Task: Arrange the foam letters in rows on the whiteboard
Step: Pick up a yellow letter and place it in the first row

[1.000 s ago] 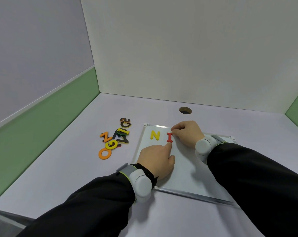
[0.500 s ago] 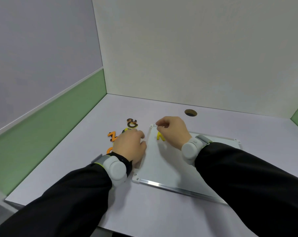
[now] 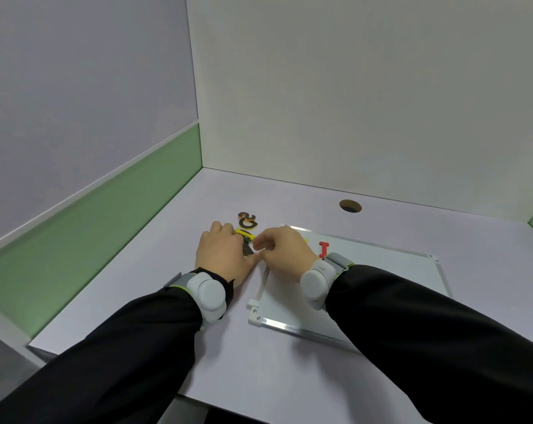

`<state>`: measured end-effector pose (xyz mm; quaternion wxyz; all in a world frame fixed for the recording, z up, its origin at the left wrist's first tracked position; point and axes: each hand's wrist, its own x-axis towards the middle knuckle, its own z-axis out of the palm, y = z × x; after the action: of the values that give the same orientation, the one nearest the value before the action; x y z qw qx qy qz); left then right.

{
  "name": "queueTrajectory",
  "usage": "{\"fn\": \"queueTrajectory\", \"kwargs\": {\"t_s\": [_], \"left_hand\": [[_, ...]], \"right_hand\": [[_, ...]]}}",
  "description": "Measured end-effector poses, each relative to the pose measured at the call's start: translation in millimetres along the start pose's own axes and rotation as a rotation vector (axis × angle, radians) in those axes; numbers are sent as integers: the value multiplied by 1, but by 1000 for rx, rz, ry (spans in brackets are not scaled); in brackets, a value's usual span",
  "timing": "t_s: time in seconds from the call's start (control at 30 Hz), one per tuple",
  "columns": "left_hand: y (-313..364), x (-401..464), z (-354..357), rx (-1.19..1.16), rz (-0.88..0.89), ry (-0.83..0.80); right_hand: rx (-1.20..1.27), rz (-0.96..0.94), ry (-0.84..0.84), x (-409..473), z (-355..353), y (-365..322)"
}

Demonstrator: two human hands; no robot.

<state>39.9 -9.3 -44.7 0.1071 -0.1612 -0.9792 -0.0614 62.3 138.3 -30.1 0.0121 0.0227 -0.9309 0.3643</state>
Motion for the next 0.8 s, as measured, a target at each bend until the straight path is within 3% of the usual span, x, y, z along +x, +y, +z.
{"fn": "queueTrajectory", "kwargs": {"t_s": [0.13, 0.37, 0.67, 0.8], "left_hand": [[-2, 3, 1, 3, -10, -6], [-6, 7, -5, 15, 14, -24], [2, 0, -18, -263, 19, -18], [16, 0, -27, -308, 53, -13]], "right_hand": [[-30, -9, -22, -3, 3, 1], [61, 36, 86, -7, -11, 1], [157, 47, 132, -13, -22, 8], [352, 43, 53, -21, -25, 1]]}}
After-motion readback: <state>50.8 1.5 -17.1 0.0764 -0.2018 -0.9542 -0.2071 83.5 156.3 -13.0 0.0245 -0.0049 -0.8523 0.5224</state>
